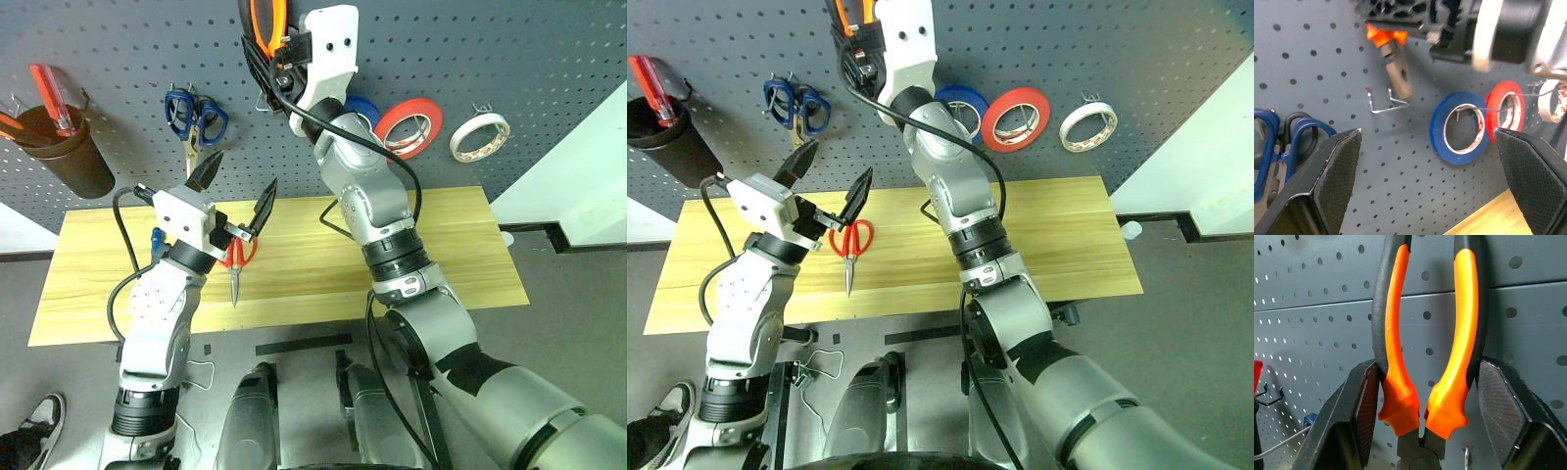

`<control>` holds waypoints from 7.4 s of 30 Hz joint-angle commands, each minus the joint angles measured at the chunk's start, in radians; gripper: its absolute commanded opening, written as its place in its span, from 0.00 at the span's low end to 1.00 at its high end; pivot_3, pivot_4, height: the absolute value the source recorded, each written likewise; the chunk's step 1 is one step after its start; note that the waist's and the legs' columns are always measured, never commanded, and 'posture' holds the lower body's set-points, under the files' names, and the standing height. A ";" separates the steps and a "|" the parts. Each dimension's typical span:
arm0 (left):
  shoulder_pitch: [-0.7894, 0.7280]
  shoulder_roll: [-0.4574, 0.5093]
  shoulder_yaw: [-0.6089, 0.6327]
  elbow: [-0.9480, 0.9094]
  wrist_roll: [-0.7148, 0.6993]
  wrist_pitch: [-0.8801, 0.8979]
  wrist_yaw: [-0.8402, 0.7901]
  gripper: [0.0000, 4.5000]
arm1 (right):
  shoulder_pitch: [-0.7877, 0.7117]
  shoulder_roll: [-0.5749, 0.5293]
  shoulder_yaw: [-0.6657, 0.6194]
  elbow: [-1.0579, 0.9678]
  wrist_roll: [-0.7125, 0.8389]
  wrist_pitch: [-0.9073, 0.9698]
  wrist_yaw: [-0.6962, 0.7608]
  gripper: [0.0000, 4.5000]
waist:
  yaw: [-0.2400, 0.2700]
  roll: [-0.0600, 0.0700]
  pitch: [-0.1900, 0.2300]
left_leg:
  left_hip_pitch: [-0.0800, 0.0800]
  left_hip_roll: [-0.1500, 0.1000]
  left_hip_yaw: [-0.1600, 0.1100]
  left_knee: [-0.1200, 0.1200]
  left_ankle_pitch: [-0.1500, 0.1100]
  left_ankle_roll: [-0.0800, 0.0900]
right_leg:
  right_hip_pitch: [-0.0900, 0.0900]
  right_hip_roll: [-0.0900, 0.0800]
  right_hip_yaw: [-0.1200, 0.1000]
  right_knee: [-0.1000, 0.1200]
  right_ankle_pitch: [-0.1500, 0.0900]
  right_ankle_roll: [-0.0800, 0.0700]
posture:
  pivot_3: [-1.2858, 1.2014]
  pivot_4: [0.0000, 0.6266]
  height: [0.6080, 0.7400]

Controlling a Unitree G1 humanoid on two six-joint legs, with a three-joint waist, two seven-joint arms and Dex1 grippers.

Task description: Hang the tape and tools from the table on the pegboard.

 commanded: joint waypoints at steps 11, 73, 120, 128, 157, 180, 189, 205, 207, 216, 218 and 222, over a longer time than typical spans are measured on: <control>0.065 0.004 0.016 -0.147 -0.023 0.069 0.025 1.00 | -0.189 0.011 -0.038 0.225 -0.010 -0.164 0.022 0.58 | 0.000 0.003 0.004 | 0.000 0.000 0.000 -0.001 0.000 0.000 | 0.000 0.000 0.000 0.000 0.000 0.000 | 0.55 0.55 0.86; 0.065 0.003 0.000 -0.170 -0.058 0.139 0.000 1.00 | -0.072 -0.061 -0.032 0.046 -0.057 -0.054 -0.043 0.58 | -0.003 0.008 0.041 | 0.001 0.000 -0.001 0.000 0.002 0.003 | 0.000 0.000 0.000 0.000 -0.002 -0.006 | 0.54 0.62 0.86; 0.096 0.000 -0.003 -0.198 -0.055 0.144 0.020 1.00 | -0.098 -0.005 -0.015 0.031 -0.051 -0.007 -0.043 0.58 | -0.019 0.011 0.056 | 0.001 0.001 0.000 -0.004 0.002 0.003 | -0.002 0.001 0.001 -0.002 -0.003 -0.007 | 0.54 0.64 0.86; 0.105 0.000 -0.005 -0.207 -0.054 0.149 0.024 1.00 | -0.078 0.015 -0.006 0.027 -0.057 0.009 -0.052 0.58 | -0.031 0.011 0.059 | 0.001 0.001 0.000 -0.004 0.002 0.003 | -0.002 0.001 0.000 -0.003 -0.003 -0.007 | 0.54 0.65 0.86; 0.094 -0.002 -0.011 -0.183 -0.046 0.130 0.024 1.00 | -0.079 0.042 0.004 0.018 -0.044 0.055 -0.042 1.00 | -0.032 0.010 0.075 | -0.003 0.001 0.000 -0.003 0.002 0.003 | -0.005 0.001 0.000 -0.003 -0.002 -0.008 | 0.54 0.62 0.86; -0.182 -0.068 -0.069 0.220 -0.010 -0.172 -0.105 1.00 | 0.112 -0.064 0.065 -0.262 -0.112 0.084 0.007 1.00 | 0.008 -0.005 -0.051 | -0.030 0.001 0.001 -0.004 0.008 -0.008 | -0.027 -0.001 -0.004 -0.006 0.002 -0.002 | 0.55 0.09 0.86; -0.277 -0.090 -0.078 0.385 -0.013 -0.283 -0.163 1.00 | 0.157 -0.117 0.054 -0.345 -0.134 0.086 0.008 1.00 | 0.002 -0.005 -0.137 | -0.005 0.000 0.002 -0.004 0.005 -0.002 | -0.002 0.000 -0.004 -0.008 0.002 -0.002 | 0.54 0.00 0.86; -0.114 -0.123 -0.032 0.325 0.002 0.151 0.096 1.00 | 0.736 -0.310 0.051 -0.979 -0.124 0.458 0.055 1.00 | -0.001 0.000 -0.201 | 0.021 0.001 0.002 -0.004 0.002 0.003 | 0.026 0.001 -0.003 -0.012 0.002 -0.003 | 0.54 0.05 0.86; -0.084 -0.149 -0.043 0.279 0.007 0.283 0.165 1.00 | 0.808 -0.321 0.033 -0.995 -0.129 0.479 0.042 1.00 | -0.003 0.000 -0.201 | 0.029 0.001 0.001 -0.004 0.001 0.004 | 0.033 0.001 -0.003 -0.013 0.001 -0.005 | 0.54 0.07 0.86; -0.131 -0.310 0.087 0.229 -0.076 0.713 0.452 1.00 | 0.846 -0.321 0.061 -0.974 -0.153 0.495 0.020 1.00 | -0.007 0.002 -0.200 | 0.039 0.001 0.001 -0.004 0.000 0.005 | 0.044 0.001 -0.002 -0.018 -0.002 -0.007 | 0.53 0.13 0.86; -0.141 -0.336 0.134 0.241 -0.085 0.780 0.513 1.00 | 0.867 -0.320 0.074 -0.978 -0.158 0.501 0.018 1.00 | -0.005 0.002 -0.200 | 0.038 0.001 0.001 -0.004 -0.001 0.006 | 0.044 0.001 -0.002 -0.018 -0.002 -0.007 | 0.53 0.15 0.86; -0.185 -0.337 0.202 0.299 -0.081 0.838 0.572 1.00 | 0.900 -0.315 0.089 -0.995 -0.164 0.516 0.014 1.00 | -0.003 0.002 -0.198 | 0.037 0.000 0.001 -0.004 -0.003 0.010 | 0.044 0.001 -0.002 -0.019 -0.003 -0.008 | 0.53 0.17 0.86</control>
